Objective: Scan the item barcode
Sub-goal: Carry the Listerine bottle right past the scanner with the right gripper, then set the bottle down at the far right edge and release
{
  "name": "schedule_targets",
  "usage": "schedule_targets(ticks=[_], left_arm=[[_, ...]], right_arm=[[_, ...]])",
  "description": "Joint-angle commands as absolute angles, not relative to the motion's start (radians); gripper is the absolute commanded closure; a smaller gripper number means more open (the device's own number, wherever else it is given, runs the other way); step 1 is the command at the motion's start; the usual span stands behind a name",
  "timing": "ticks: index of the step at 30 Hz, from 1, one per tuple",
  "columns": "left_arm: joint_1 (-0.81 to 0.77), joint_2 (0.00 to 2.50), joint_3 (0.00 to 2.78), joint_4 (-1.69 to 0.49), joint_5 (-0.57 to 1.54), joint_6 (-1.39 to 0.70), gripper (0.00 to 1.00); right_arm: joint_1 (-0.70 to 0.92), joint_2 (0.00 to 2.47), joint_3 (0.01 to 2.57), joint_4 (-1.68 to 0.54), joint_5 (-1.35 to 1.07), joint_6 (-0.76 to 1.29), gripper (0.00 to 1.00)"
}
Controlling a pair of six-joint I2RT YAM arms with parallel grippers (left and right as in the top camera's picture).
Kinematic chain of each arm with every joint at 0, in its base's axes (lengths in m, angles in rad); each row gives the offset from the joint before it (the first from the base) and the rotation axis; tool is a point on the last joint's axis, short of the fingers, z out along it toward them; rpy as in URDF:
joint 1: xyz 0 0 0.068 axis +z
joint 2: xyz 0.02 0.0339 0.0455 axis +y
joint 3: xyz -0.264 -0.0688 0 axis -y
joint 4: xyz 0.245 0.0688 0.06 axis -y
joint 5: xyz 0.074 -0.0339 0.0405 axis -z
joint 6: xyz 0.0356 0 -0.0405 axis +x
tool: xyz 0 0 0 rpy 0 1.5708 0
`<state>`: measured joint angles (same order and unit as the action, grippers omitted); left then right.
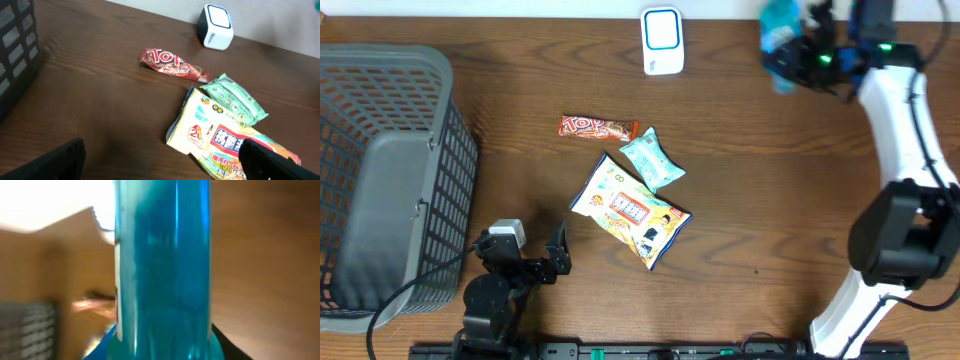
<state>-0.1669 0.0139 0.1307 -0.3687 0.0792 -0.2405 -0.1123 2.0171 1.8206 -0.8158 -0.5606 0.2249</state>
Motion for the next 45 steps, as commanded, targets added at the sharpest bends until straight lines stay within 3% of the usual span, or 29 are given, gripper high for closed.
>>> schedule_targets(ticks=[1, 5, 10, 18, 20, 26, 28, 32, 38, 45], left_arm=[[-0.171, 0.012, 0.116, -0.389, 0.073, -0.253, 0.02], [-0.171, 0.012, 0.116, -0.389, 0.073, -0.253, 0.02], [-0.171, 0.012, 0.116, -0.389, 0.073, -0.253, 0.02], [-0.171, 0.012, 0.116, -0.389, 0.073, -0.253, 0.02], [-0.171, 0.012, 0.116, -0.389, 0.073, -0.253, 0.02], [-0.171, 0.012, 0.116, -0.389, 0.073, -0.253, 0.02], [-0.171, 0.012, 0.116, -0.389, 0.073, -0.253, 0.02], [-0.171, 0.012, 0.116, -0.389, 0.073, -0.253, 0.02], [-0.171, 0.012, 0.116, -0.389, 0.074, -0.253, 0.02], [-0.171, 0.012, 0.116, -0.389, 0.073, -0.253, 0.02]], right_arm=[[-0.221, 2.028, 1.815, -0.884, -0.146, 0.130, 0.99], [-0.344, 2.054, 1.756, -0.831, 0.139, 0.149, 0.99], [-0.484, 2.065, 1.619, -0.633, 0.275, 0.062, 0.99], [-0.645, 2.065, 1.428, -0.394, 0.179, 0.014, 0.99], [-0.673, 2.065, 1.389, -0.347, 0.166, 0.014, 0.86], [-0.701, 2.039, 1.414, -0.349, 0.162, 0.014, 0.37], [-0.701, 2.007, 1.438, -0.383, 0.167, 0.014, 0.01], [-0.693, 1.914, 1.480, -0.442, 0.144, 0.051, 0.01], [-0.638, 1.682, 1.483, -0.484, -0.161, 0.224, 0.01], [-0.447, 1.456, 1.483, -0.611, -0.291, 0.345, 0.01]])
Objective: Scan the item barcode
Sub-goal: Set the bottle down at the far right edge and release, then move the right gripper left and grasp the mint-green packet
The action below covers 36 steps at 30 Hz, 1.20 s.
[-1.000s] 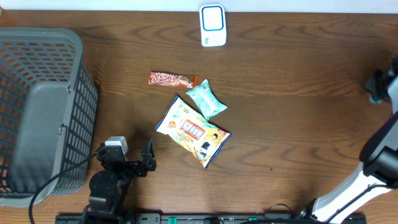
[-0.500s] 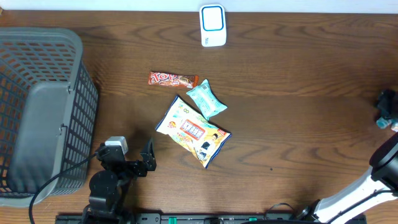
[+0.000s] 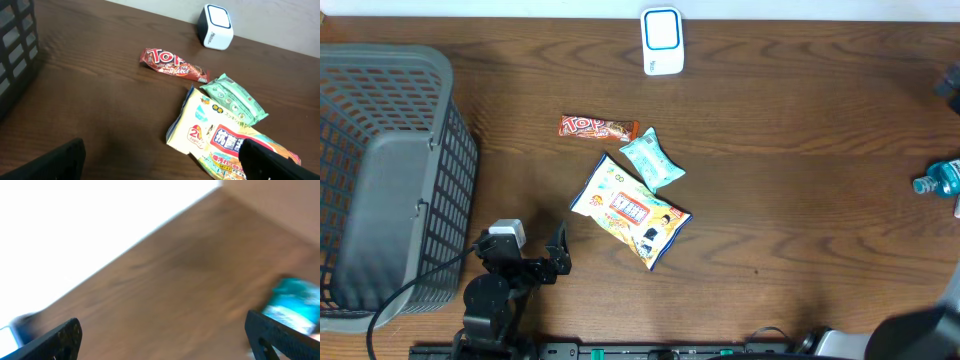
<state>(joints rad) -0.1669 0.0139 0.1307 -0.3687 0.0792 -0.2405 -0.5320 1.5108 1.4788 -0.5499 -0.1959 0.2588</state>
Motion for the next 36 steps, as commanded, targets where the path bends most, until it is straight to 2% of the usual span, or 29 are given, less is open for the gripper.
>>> schedule_targets(ticks=[1, 8, 11, 16, 20, 23, 28, 36], left_arm=[[-0.171, 0.012, 0.116, -0.389, 0.073, -0.253, 0.02], [-0.171, 0.012, 0.116, -0.389, 0.074, -0.253, 0.02], [-0.171, 0.012, 0.116, -0.389, 0.073, -0.253, 0.02], [-0.171, 0.012, 0.116, -0.389, 0.073, -0.253, 0.02], [-0.171, 0.012, 0.116, -0.389, 0.073, -0.253, 0.02], [-0.171, 0.012, 0.116, -0.389, 0.074, -0.253, 0.02], [-0.171, 0.012, 0.116, -0.389, 0.073, -0.253, 0.02], [-0.171, 0.012, 0.116, -0.389, 0.073, -0.253, 0.02]], right_arm=[[-0.408, 1.436, 1.483, -0.645, -0.291, 0.349, 0.01], [-0.109, 1.425, 1.472, -0.824, -0.291, 0.352, 0.01], [0.027, 1.466, 1.437, -0.818, -0.298, 0.338, 0.01], [0.234, 1.604, 1.373, -0.759, -0.293, 0.194, 0.01], [0.355, 1.773, 1.359, -0.687, -0.171, 0.274, 0.01], [0.399, 1.889, 1.359, -0.642, -0.080, 0.392, 0.01], [0.417, 2.025, 1.359, -0.566, -0.091, 0.528, 0.01], [0.425, 2.114, 1.359, -0.469, -0.247, 0.705, 0.01]])
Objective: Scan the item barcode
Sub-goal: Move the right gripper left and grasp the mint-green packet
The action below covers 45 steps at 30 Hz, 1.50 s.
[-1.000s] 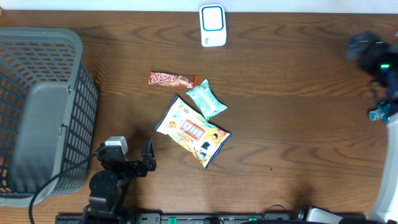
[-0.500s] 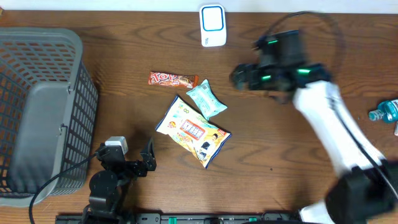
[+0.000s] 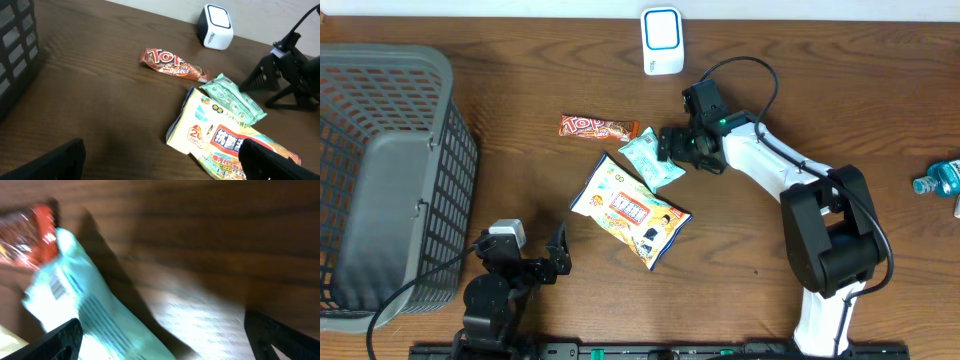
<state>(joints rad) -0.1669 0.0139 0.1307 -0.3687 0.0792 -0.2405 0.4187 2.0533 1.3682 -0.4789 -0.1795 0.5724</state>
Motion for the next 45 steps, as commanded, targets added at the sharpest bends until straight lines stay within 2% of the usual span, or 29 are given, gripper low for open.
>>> schedule_targets(ticks=[1, 9, 15, 16, 23, 25, 28, 33, 36, 45], left_arm=[[-0.171, 0.012, 0.116, -0.389, 0.073, -0.253, 0.02], [-0.171, 0.012, 0.116, -0.389, 0.073, -0.253, 0.02], [-0.171, 0.012, 0.116, -0.389, 0.073, -0.253, 0.02], [-0.171, 0.012, 0.116, -0.389, 0.074, -0.253, 0.02], [-0.171, 0.012, 0.116, -0.389, 0.073, -0.253, 0.02], [-0.171, 0.012, 0.116, -0.389, 0.073, -0.253, 0.02], [-0.171, 0.012, 0.116, -0.389, 0.074, -0.253, 0.02], [-0.171, 0.012, 0.116, -0.389, 0.073, -0.253, 0.02], [-0.171, 0.012, 0.116, -0.389, 0.073, -0.253, 0.02], [-0.171, 0.012, 0.116, -0.389, 0.073, -0.253, 0.02]], right_arm=[[0.427, 2.115, 1.359, -0.463, -0.246, 0.739, 0.01], [0.475, 2.115, 1.359, -0.458, -0.377, 0.801, 0.01], [0.523, 2.115, 1.345, -0.575, -0.214, 0.891, 0.01], [0.529, 2.115, 1.332, -0.569, -0.185, 0.912, 0.04], [0.529, 2.115, 1.311, -0.570, -0.080, 0.894, 0.69], [0.529, 2.115, 1.311, -0.569, -0.073, 0.866, 0.83], [0.527, 2.115, 1.312, -0.573, -0.073, 0.837, 0.99], [0.501, 2.061, 1.315, -0.643, -0.078, 0.802, 0.99], [0.464, 1.992, 1.322, -0.702, -0.184, 0.810, 0.99], [0.303, 1.831, 1.322, -0.879, -0.903, 1.000, 0.98]])
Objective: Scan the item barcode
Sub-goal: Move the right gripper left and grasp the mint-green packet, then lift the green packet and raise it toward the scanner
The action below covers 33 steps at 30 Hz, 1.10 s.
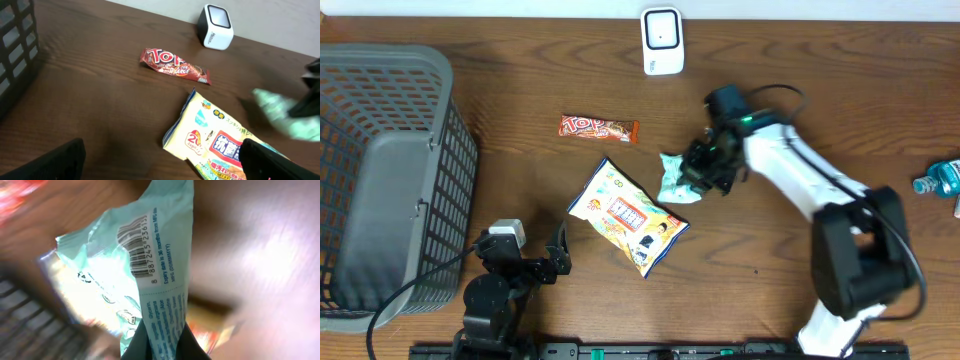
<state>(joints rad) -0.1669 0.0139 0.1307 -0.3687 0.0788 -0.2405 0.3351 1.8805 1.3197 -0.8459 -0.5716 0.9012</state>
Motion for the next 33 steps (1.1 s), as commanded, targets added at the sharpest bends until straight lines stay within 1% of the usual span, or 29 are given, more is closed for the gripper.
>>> schedule_targets(ticks=[1, 5, 8, 15, 20, 23, 27, 30, 32, 33], left_arm=[[-0.171, 0.012, 0.116, -0.389, 0.073, -0.253, 0.02], [-0.171, 0.012, 0.116, -0.389, 0.074, -0.253, 0.02], [-0.171, 0.012, 0.116, -0.389, 0.074, -0.253, 0.03], [-0.171, 0.012, 0.116, -0.389, 0.073, -0.253, 0.02], [-0.171, 0.012, 0.116, -0.389, 0.073, -0.253, 0.02], [-0.171, 0.012, 0.116, -0.389, 0.073, -0.253, 0.02], [-0.171, 0.012, 0.116, -0.389, 0.073, -0.253, 0.02], [-0.171, 0.012, 0.116, -0.389, 0.073, -0.253, 0.02], [-0.171, 0.012, 0.116, -0.389, 0.073, -0.253, 0.02], [-0.171, 0.012, 0.116, -0.389, 0.073, -0.253, 0.02]], right_arm=[[0.286, 1.830, 1.322, -0.918, -0.962, 1.030, 0.98], [0.238, 1.831, 1.322, -1.065, -1.121, 1.058, 0.99], [0.222, 1.831, 1.322, -1.128, -1.220, 1.058, 0.99], [0.221, 1.831, 1.322, -1.219, -1.357, 1.093, 0.98], [0.221, 1.831, 1.322, -1.227, -1.425, 1.129, 0.98], [0.221, 1.831, 1.322, -1.227, -1.429, 1.092, 0.98], [0.221, 1.831, 1.322, -1.227, -1.481, 0.979, 0.99], [0.221, 1.831, 1.322, -1.220, -1.453, 0.899, 0.99], [0.221, 1.831, 1.322, -1.192, -1.298, 0.803, 0.99], [0.223, 1.831, 1.322, -1.168, -1.170, 0.732, 0.98]])
